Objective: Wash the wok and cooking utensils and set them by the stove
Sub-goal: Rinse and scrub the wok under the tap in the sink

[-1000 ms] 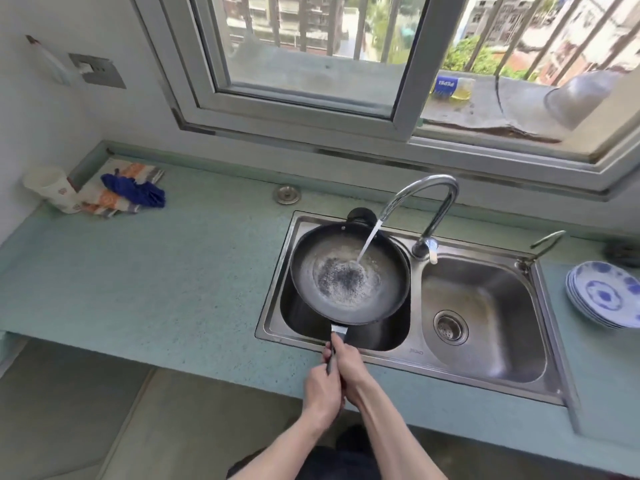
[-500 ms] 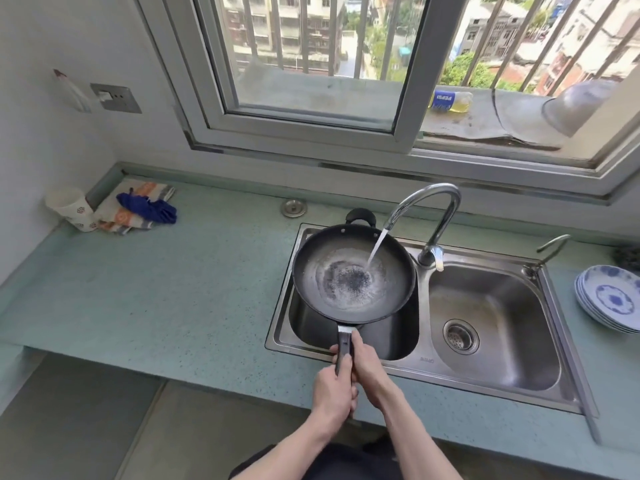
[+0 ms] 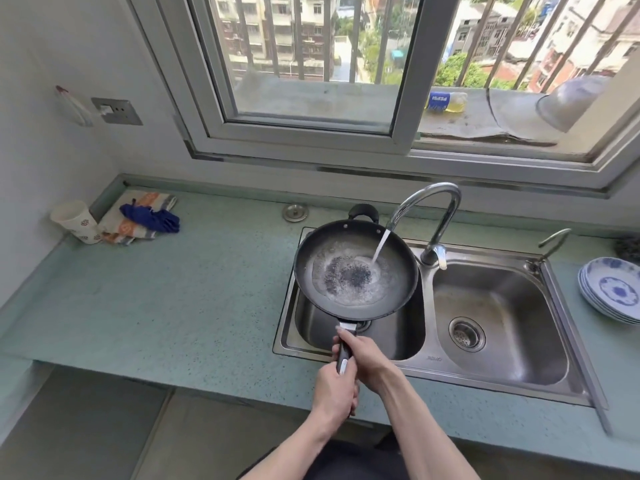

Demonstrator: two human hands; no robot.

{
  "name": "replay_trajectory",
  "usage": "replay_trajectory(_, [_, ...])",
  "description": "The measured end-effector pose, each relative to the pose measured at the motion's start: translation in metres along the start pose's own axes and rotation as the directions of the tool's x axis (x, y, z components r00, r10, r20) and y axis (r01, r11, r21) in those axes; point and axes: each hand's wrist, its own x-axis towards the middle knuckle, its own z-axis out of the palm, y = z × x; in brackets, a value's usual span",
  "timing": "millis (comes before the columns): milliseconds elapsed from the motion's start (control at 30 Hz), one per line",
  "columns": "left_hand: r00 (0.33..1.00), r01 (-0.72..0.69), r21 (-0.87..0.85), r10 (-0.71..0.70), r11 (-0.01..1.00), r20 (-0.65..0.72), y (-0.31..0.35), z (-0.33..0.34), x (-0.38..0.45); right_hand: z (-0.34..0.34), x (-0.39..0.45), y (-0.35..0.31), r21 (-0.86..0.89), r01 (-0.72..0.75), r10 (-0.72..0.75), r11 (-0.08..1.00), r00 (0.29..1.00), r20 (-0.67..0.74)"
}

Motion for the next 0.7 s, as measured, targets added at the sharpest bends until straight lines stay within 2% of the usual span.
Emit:
replay_trajectory(167, [1.0,-0.019,0.006,0.019,1.0,0.0,-0.009,-0.003,-0.002,-0.001,-0.008,0.011,0.039,0.055,-0.056,0.998,0.998,0.027])
replay_trajectory(300, [0.997,-0.079,0.037,0.08,0.996,-0.011,-0.012,-0.007,-0.004,0.004,-0.014,0.017,0.218,0.076,-0.099,0.973,0.99,0.096])
replay_trajectory(400, [0.994,-0.1,0.038,0.101,0.994,-0.04,-0.016,-0.007,-0.005,0.01,-0.021,0.023,0.306,0.058,-0.088,0.95,0.993,0.084])
replay_trajectory(533, [0.994,-0.096,0.073,0.1,0.993,-0.049,-0.018,-0.007,-0.009,0.009,-0.023,0.029,0.172,0.011,-0.017,0.985,0.999,0.031])
replay_trajectory(700, [0.995,-0.096,0.05,0.097,0.994,-0.028,-0.007,-0.009,-0.021,0.011,-0.029,0.026,0.132,0.061,-0.063,0.989,0.998,0.011])
